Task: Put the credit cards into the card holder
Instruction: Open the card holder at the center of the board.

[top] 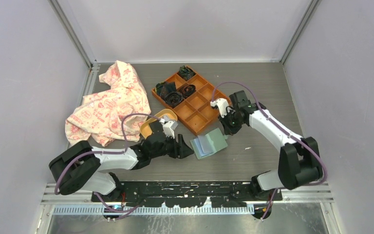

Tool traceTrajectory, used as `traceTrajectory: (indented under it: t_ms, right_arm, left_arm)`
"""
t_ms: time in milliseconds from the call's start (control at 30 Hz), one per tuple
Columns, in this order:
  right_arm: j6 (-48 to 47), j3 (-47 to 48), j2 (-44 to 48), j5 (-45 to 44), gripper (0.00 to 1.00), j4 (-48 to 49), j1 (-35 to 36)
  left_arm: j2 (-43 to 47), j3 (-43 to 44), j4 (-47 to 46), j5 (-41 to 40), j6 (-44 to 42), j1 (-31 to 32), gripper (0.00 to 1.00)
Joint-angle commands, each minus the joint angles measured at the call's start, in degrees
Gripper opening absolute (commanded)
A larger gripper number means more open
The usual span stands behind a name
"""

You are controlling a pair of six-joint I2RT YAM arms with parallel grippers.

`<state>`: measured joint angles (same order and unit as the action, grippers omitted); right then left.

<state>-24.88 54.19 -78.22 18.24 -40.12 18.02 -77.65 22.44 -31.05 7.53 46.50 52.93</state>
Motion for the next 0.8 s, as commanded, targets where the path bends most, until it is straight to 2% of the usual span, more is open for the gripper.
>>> traceTrajectory:
  t_ms: [0,133,200,333,500,533,633,767]
  right_arm:
    - [-2.8,1.2,-6.1,-10.4,0.01,-4.2,0.9]
    - [-2.3,2.5,-11.9,-15.9,0.04,-5.6,2.2]
    - [-1.2,3.5,-13.4,-17.3,0.09,-6.3,2.2]
    - [0.9,4.8,-10.9,-15.0,0.31,-6.2,1.5]
    - [1.5,4.6,0.1,-10.2,0.59,-3.4,-1.0]
    - [1.2,4.5,2.6,-8.6,0.64,-2.7,-1.4]
    - [0.6,3.4,9.2,0.1,0.66,-0.1,-1.8]
    - [1.6,1.1,13.4,22.4,0.65,2.3,-1.5]
  left_arm:
    - [-2.6,2.6,-4.3,0.5,1.9,0.4,0.55]
    - [-5.2,3.7,-6.7,1.2,3.7,0.7,0.52]
    - [-6.5,4.1,-7.7,1.5,4.4,0.8,0.49]
    - [-7.8,4.5,-9.9,2.3,4.7,0.9,0.43]
    - [-5.9,4.3,-7.7,-0.1,2.6,0.9,0.38]
    - [-5.4,4.5,-6.9,-0.2,2.1,0.9,0.38]
    - [-4.3,5.5,-4.8,-0.4,0.7,0.9,0.36]
    - [-3.7,6.9,-2.1,-0.8,-0.6,0.9,0.32]
